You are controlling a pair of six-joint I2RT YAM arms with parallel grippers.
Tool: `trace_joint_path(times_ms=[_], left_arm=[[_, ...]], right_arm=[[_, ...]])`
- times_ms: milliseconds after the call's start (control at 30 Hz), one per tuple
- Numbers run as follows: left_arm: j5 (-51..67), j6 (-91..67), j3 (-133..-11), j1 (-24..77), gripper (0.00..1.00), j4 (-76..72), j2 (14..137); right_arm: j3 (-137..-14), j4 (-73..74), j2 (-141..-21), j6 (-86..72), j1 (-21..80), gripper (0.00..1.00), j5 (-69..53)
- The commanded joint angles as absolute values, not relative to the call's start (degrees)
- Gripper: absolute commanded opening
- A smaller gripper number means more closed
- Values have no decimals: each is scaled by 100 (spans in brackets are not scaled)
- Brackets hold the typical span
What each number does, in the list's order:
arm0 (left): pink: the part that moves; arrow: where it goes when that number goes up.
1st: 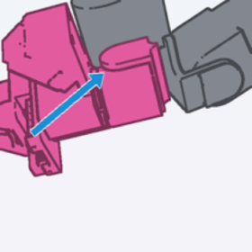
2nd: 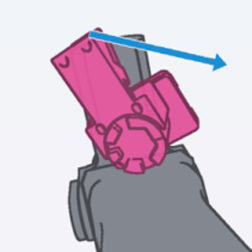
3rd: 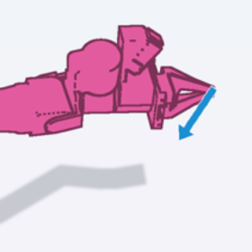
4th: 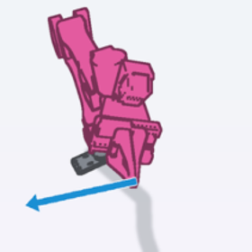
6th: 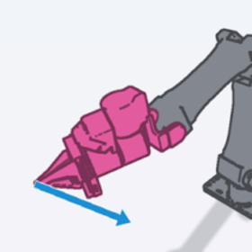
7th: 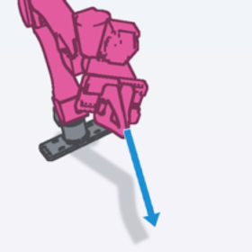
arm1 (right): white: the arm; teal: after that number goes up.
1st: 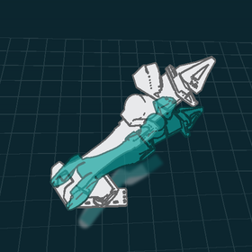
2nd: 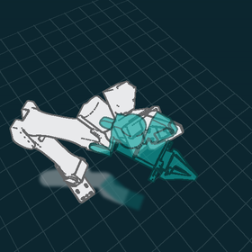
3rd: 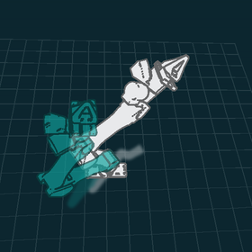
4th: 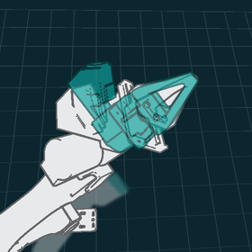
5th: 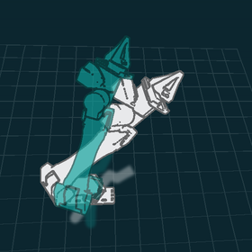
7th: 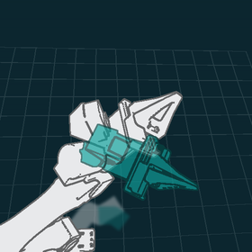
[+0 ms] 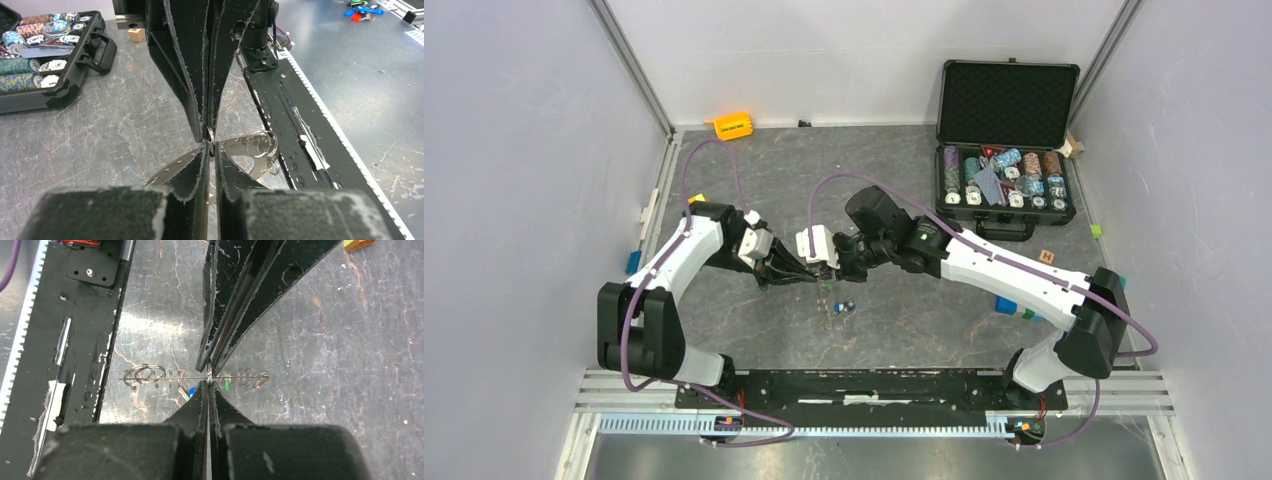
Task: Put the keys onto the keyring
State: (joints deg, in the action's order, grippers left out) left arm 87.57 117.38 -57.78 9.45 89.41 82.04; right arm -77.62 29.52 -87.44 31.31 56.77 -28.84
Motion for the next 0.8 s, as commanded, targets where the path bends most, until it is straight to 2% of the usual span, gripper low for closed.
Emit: trace_joint_path(times_ms=[0,267,500,600,767], left_arm=[[9371,13494,-5871,949,15,9425,8216],[9295,13438,-5950,949,23,9423,8106],[9321,13440,-5963,958,25,9430,8124],[9404,13403,-6033,962,22,9422,8165],[9399,13343,-6132,992,10,9430,8234]], right_arm=[[-8117,2952,-8675,3380,5761,0,-2538],[-8341,3213,-8807,3489,5844,0,-2335],[-8450,3295,-8883,3507,5965,0,-1969],[-8462,3305,-8946,3492,5998,0,-1937],[-8646,3420,-9075,3487,6054,0,-1828]])
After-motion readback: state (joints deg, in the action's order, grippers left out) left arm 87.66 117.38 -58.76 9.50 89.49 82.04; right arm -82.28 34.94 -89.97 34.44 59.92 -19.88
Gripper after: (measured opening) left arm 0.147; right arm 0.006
